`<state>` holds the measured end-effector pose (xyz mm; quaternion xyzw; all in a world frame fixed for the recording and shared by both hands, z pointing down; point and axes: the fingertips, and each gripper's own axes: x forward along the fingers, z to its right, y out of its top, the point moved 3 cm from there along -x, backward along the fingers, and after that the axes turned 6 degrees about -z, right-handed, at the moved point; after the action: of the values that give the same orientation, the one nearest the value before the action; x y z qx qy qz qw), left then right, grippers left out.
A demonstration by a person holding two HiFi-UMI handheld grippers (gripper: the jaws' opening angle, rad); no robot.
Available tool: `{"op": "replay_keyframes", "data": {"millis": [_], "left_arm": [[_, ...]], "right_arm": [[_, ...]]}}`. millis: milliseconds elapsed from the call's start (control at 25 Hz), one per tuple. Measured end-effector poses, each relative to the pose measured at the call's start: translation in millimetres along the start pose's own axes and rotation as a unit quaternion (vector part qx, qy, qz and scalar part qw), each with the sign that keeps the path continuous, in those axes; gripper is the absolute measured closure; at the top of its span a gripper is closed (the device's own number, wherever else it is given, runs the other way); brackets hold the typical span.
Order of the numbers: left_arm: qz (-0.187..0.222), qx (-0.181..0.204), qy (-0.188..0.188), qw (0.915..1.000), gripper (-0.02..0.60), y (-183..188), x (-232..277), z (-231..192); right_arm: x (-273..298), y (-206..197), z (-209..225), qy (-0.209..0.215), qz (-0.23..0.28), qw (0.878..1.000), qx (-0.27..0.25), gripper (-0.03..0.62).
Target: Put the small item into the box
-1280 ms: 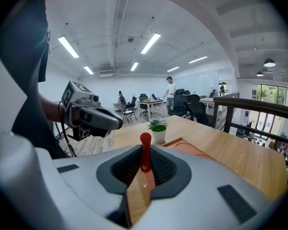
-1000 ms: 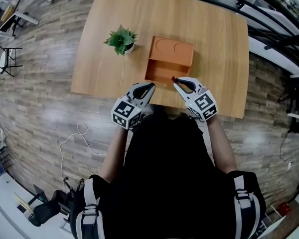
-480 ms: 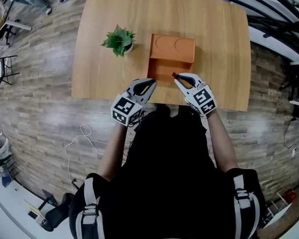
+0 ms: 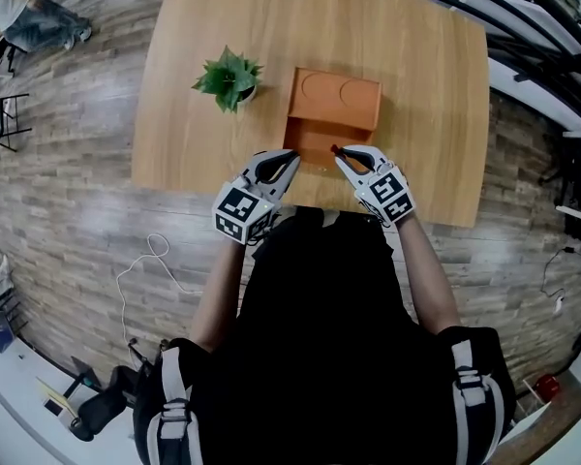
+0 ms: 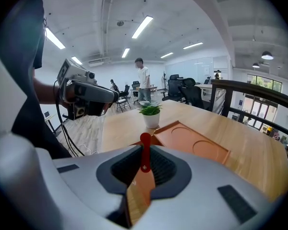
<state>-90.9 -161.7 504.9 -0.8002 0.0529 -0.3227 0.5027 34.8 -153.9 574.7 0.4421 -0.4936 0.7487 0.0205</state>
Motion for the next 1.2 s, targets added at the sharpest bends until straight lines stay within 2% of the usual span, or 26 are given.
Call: {"op": "replay_keyframes", "data": {"millis": [200, 600, 1200], "left_arm": [[0.002, -0.007, 0.006, 1.0, 0.554, 4, 5, -6], [-0.002, -0.017, 0.017, 0.9997, 0.554, 1, 1, -11], [-0.005, -0.034, 0.043, 0.9985, 0.554, -15, -16, -13]], "right_arm": [[14, -4, 8, 0.013, -0.022, 1.0, -0.005, 0.528], [51, -38, 17, 0.023, -0.108, 0.993, -0.036, 0.528], [94, -52, 22, 0.036, -0.17, 0.982, -0.073, 0.526]]}}
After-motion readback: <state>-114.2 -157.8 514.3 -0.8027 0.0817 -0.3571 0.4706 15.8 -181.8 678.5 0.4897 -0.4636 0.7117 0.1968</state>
